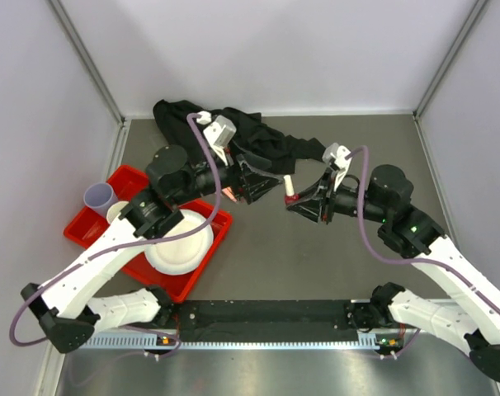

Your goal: Paint the nails

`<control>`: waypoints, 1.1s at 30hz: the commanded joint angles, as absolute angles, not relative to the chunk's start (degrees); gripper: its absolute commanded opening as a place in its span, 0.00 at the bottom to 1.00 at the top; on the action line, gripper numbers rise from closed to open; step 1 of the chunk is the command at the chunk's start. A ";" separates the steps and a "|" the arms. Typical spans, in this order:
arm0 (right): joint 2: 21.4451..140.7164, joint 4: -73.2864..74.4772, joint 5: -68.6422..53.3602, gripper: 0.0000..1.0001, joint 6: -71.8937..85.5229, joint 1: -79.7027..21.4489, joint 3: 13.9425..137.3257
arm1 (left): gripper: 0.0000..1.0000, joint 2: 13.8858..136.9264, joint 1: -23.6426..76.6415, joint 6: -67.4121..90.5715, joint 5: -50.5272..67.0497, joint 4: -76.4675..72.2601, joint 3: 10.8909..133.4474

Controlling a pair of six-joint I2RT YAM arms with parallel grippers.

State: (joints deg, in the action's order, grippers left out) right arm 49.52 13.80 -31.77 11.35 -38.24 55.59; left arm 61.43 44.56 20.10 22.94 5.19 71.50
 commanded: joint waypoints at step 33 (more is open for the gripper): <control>49.13 7.03 -34.38 0.00 14.86 -39.02 60.47 | 0.19 71.54 42.36 38.94 47.55 -17.42 70.04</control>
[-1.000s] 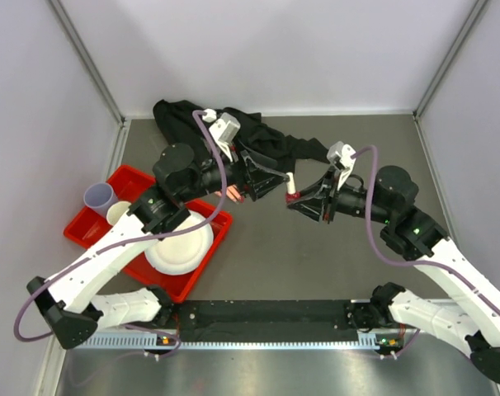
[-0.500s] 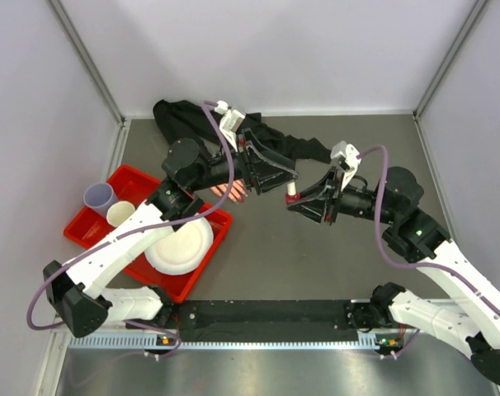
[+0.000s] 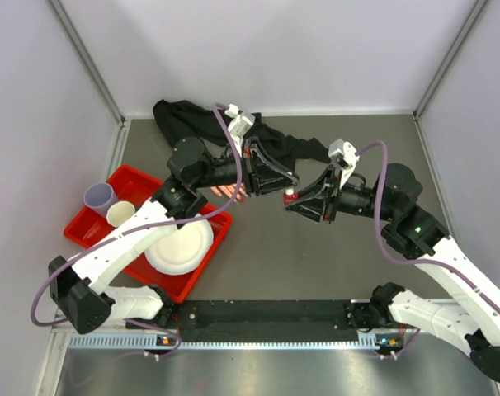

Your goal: Paint the nails

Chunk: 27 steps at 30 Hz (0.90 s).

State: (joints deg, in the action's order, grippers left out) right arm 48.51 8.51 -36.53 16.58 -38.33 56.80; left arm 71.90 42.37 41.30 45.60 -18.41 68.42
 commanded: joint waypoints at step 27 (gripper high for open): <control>54.94 11.16 11.49 0.00 1.75 -55.83 62.75 | 0.72 74.82 54.95 33.67 -7.94 10.12 82.54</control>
